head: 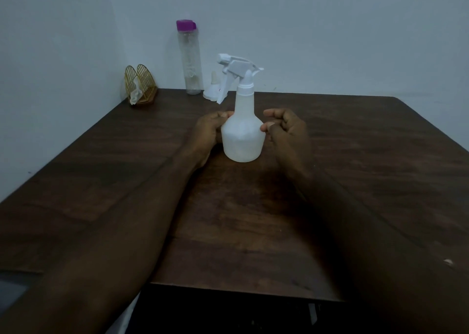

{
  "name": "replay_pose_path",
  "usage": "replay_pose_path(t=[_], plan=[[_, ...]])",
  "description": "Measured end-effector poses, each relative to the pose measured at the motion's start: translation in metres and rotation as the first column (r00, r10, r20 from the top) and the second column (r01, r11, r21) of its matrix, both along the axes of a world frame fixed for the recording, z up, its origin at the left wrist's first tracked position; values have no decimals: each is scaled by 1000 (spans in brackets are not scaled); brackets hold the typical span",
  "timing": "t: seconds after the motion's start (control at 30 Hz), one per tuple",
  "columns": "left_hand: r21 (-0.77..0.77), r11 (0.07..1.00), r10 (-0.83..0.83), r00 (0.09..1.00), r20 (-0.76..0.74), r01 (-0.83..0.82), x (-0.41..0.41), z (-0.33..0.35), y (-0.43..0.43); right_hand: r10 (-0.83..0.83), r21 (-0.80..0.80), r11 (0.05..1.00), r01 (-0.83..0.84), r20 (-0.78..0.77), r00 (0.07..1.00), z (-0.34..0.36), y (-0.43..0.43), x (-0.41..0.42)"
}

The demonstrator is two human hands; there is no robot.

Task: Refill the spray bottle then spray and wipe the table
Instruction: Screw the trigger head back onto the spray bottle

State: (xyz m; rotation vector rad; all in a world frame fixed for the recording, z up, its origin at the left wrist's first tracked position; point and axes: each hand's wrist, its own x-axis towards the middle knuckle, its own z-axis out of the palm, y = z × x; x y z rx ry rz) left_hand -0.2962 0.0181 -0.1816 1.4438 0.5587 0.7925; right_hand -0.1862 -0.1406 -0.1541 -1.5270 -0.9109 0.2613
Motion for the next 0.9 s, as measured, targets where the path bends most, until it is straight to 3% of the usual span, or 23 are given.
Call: replay_pose_path(t=[0.2,0.37,0.5,0.7,0.9], plan=[[27,997,70,996,-47,-69,-2,3,-2,14,-17,1000,-14,8,1000,-4,0,5],[45,994,-103,995,3,102,-8,2,-4,150,-123,981,-148,10,989,-8,2,6],[30,980,-199,980,-5,199,-9,3,-4,11,-79,997,-8,40,999,-5,1,8],[79,996,52,996,-78,-46,-8,6,-3,-40,-26,999,42,69,997,-7,0,9],[145,982,147,975,-165,-123,-2,7,-8,105,-8,994,-106,-83,991,-8,0,10]])
